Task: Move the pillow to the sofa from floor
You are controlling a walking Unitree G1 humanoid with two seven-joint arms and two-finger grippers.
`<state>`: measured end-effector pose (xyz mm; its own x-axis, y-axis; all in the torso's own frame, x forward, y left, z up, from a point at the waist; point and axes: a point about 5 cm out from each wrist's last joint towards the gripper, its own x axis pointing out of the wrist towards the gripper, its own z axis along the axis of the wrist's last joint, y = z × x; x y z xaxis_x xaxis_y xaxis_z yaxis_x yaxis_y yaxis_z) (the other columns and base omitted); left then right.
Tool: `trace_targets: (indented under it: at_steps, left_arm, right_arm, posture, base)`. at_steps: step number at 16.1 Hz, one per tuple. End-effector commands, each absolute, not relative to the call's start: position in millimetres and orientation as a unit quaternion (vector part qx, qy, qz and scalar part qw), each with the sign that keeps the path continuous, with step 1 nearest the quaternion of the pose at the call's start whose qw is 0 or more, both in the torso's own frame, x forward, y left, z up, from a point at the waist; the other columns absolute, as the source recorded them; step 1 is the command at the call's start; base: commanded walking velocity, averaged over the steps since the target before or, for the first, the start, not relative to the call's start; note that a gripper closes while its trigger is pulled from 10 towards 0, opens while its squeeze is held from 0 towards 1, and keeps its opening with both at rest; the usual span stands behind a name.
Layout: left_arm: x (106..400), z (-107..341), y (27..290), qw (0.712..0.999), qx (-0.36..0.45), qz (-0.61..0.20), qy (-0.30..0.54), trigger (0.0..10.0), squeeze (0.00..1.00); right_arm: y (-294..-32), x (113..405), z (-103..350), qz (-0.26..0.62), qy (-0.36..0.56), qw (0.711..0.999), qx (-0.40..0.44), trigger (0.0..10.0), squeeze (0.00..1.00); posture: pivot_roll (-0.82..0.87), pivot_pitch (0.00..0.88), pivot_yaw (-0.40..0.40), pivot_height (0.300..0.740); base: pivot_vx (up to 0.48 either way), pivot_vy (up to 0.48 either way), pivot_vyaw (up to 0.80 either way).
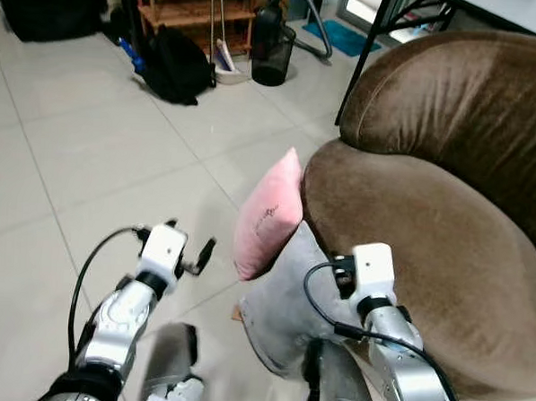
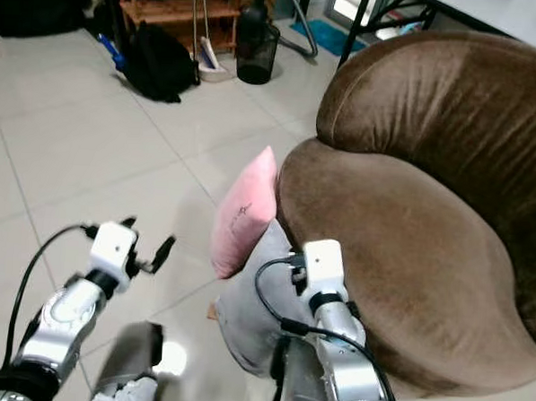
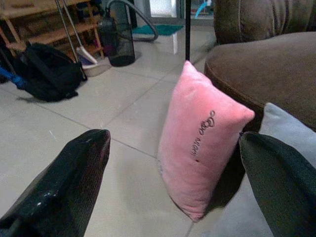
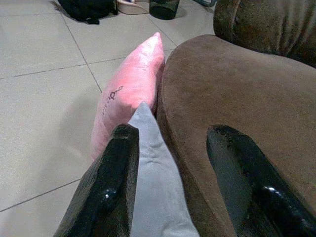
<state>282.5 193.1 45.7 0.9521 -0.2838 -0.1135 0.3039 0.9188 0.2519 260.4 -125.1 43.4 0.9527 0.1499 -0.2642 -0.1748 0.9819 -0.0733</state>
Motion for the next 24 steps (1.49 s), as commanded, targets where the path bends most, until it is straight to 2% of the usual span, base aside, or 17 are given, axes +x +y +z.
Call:
trace_targets:
  at_steps: [1,2,3,4,5,8,9,10,13,14,18,20,24]
  left_arm:
    - [280.5,46.9,197.1,0.978,0.136,-0.15,0.046,10.0,0.65]
    - [280.9,52.4,195.6,0.978,0.137,-0.152,0.042,10.0,0.65]
    - [280.1,56.3,192.9,0.978,0.134,-0.159,0.036,10.0,0.61]
    - [278.7,56.7,191.0,0.975,0.136,-0.171,0.035,10.0,0.53]
    - [277.5,57.5,189.5,0.974,0.139,-0.176,0.034,10.0,0.4]
    - [266.0,83.3,172.9,0.968,0.144,-0.205,0.013,10.0,0.37]
    - [260.5,89.5,170.1,0.966,0.144,-0.216,0.012,10.0,0.13]
    - [254.7,100.3,166.4,0.961,0.144,-0.235,0.005,10.0,0.0]
    - [241.0,122.2,168.9,0.952,0.154,-0.263,0.002,10.0,0.0]
    - [236.8,132.5,172.2,0.947,0.158,-0.281,0.006,10.0,0.0]
    - [231.9,152.0,189.8,0.93,0.146,-0.335,0.042,10.0,0.0]
    - [230.7,152.0,197.8,0.924,0.14,-0.349,0.069,10.0,0.0]
    - [239.4,157.1,204.7,0.923,0.14,-0.35,0.078,10.0,0.0]
  right_arm:
    - [-121.7,260.8,42.1,0.085,0.136,0.986,-0.049,10.0,0.0]
    - [-121.2,261.6,41.5,0.083,0.138,0.986,-0.052,10.0,0.0]
    - [-122.7,262.3,40.1,0.077,0.142,0.986,-0.05,10.0,0.0]
    - [-125.8,263.1,38.8,0.066,0.146,0.986,-0.045,10.0,0.0]
    - [-128.9,264.4,37.4,0.056,0.15,0.986,-0.036,10.0,0.0]
    - [-137.8,273.9,26.9,0.033,0.178,0.984,-0.001,10.0,0.0]
    - [-138.7,275.1,21.8,0.03,0.191,0.981,0.001,10.0,0.0]
    - [-142.8,279.4,17.3,0.015,0.199,0.98,0.009,10.0,0.0]
    - [-155.7,288.1,11.5,-0.031,0.206,0.977,0.037,10.0,0.0]
    - [-159.9,290.7,10.8,-0.044,0.201,0.977,0.06,10.0,1.0]
    - [-167.6,307.4,27.4,-0.042,0.143,0.982,0.111,10.0,1.0]
    - [-163.0,312.2,28.5,0.001,0.143,0.986,0.082,10.0,1.0]
    - [-162.2,316.3,31.7,0.022,0.132,0.991,0.026,10.0,1.0]
  posture:
    - [0.19,0.084,-0.093,0.566]
    - [0.18,0.09,-0.089,0.566]
    - [0.17,0.097,-0.088,0.566]
    - [0.17,0.102,-0.089,0.566]
    - [0.17,0.112,-0.084,0.566]
    - [0.17,0.154,-0.066,0.566]
    - [0.19,0.174,-0.061,0.566]
    - [0.21,0.191,-0.057,0.566]
    - [0.31,0.246,-0.035,0.566]
    - [0.35,0.272,0.004,0.566]
    - [0.39,0.317,0.048,0.566]
    - [0.38,0.327,0.058,0.566]
    - [0.39,0.338,0.062,0.566]
  base:
    - [0.0,0.0,0.0]
    - [0.0,0.0,0.0]
    - [0.0,0.0,0.0]
    - [0.0,0.0,0.0]
    - [0.0,0.0,0.0]
    - [0.0,0.0,0.0]
    - [0.0,0.0,0.0]
    - [0.0,0.0,0.0]
    - [0.0,0.0,0.0]
    - [0.0,0.0,0.0]
    - [0.0,0.0,0.0]
    - [0.0,0.0,0.0]
    - [0.0,0.0,0.0]
